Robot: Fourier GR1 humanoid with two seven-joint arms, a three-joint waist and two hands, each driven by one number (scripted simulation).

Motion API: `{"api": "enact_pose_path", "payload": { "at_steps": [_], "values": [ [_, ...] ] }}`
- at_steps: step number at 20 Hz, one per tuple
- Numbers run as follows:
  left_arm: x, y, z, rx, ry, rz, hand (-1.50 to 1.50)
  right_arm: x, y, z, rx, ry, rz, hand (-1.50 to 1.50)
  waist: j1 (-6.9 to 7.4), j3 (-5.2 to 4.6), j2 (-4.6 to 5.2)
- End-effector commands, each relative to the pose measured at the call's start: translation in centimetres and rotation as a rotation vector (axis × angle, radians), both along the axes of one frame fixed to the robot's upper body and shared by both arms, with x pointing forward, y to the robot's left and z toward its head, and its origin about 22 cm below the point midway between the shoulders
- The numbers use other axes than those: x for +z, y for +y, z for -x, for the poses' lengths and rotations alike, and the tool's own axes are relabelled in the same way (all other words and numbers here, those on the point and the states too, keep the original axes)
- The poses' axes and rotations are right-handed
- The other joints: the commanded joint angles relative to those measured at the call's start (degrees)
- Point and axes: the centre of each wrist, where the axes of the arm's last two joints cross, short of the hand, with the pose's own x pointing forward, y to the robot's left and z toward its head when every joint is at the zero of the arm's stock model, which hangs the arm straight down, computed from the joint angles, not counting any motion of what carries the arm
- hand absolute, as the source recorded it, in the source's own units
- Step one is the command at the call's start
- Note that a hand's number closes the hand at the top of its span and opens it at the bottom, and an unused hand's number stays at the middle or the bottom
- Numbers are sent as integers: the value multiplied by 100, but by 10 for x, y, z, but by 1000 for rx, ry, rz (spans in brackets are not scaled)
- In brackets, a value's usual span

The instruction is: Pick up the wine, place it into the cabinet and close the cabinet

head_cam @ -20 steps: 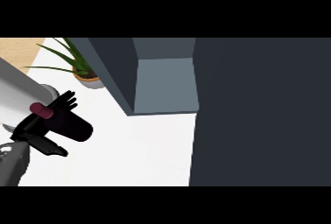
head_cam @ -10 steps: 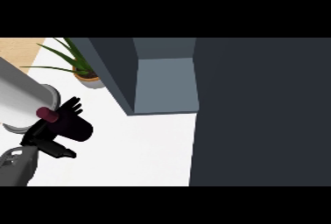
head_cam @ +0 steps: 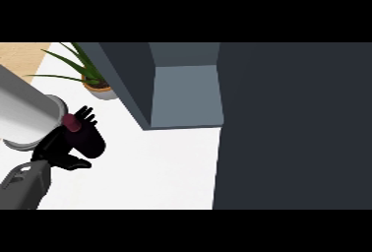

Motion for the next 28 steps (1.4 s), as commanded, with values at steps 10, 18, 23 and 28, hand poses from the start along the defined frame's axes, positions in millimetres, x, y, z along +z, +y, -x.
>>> {"api": "enact_pose_path", "payload": {
  "at_steps": [10, 18, 23, 28],
  "values": [
    [-9, -26, -8, -77, -23, 163, -150, 30, -16, 46, 41, -59, -48, -150, 56, -2, -15],
    [-11, -37, -10, -75, -78, 127, 150, 25, -18, 42, 48, -39, -36, -150, -3, -5, 11],
    [-3, -39, -16, -93, -170, 117, 150, 27, -16, 45, 27, -33, -26, -150, 72, -6, -17],
    [-56, -68, 40, 370, -241, 146, 150, 8, -10, 24, -11, -25, -38, -150, 311, 18, -119]
  ]
}}
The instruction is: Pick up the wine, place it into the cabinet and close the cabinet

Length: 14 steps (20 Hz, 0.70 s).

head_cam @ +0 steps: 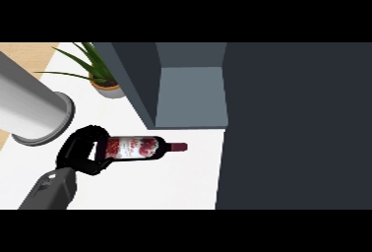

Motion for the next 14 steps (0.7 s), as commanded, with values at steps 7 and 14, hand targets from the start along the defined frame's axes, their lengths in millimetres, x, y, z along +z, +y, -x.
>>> {"api": "enact_pose_path", "payload": {
  "at_steps": [7, 14],
  "values": [
    [-36, -60, 58, 266, -232, 156, 150, 27, -9, 37, 6, -34, -57, -150, 155, 18, -76],
    [18, -85, 35, 194, -254, 147, 150, 27, -12, 33, 14, -46, -54, -150, 123, 19, -51]
  ]
}}
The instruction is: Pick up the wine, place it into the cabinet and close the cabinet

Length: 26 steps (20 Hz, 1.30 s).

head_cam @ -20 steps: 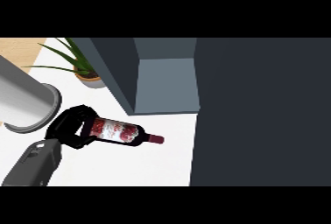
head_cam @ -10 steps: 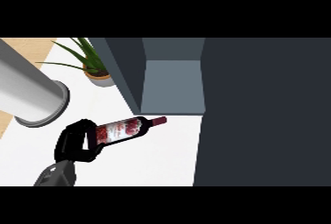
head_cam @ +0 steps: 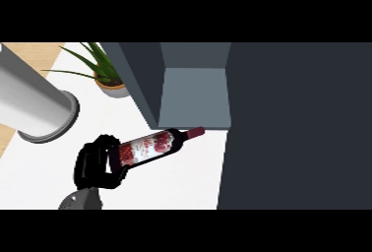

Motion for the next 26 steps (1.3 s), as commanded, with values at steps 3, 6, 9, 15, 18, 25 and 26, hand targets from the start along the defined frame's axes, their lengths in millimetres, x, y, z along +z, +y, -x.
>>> {"api": "enact_pose_path", "payload": {
  "at_steps": [3, 6, 9, 15, 18, 25, 26],
  "values": [
    [52, -41, -12, -56, -42, 3, 150, 27, -10, 27, 45, -62, -29, -150, -14, 2, 3],
    [80, -71, -16, -64, -66, -5, 150, 30, -6, 28, 52, -55, -58, -150, -49, -9, 23],
    [96, -83, 1, -58, -39, -27, 150, 34, -11, 36, 46, -51, -57, -150, -64, -9, 36],
    [150, -124, -17, -50, -17, -2, 150, 34, -12, 36, 62, -54, -42, -150, -171, -11, 60],
    [171, -136, -21, -29, 36, 5, 150, 29, -8, 38, 46, -52, -55, -150, -200, -10, 53],
    [171, -153, -55, 32, 69, -82, 150, 32, -10, 39, 72, -54, -59, -150, -286, -15, 88],
    [175, -153, -48, 44, 69, -77, 150, 31, -16, 44, 66, -49, -49, -150, -229, -10, 74]
  ]
}}
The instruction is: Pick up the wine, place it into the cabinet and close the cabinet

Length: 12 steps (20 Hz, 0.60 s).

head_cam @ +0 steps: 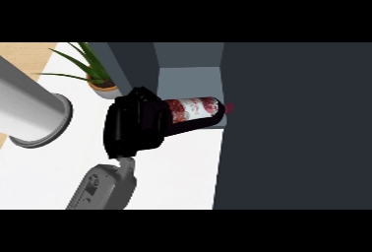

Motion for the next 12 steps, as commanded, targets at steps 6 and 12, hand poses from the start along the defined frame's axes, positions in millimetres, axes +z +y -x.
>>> {"api": "enact_pose_path", "payload": {
  "at_steps": [6, 12],
  "values": [
    [-24, -36, -15, 7, 97, -95, 150, 26, -5, 34, 64, -52, -71, -150, -107, -3, 46],
    [-43, -38, -20, 26, 131, -113, 150, 14, -6, 24, 73, -47, -77, -150, -193, 1, 69]
  ]
}}
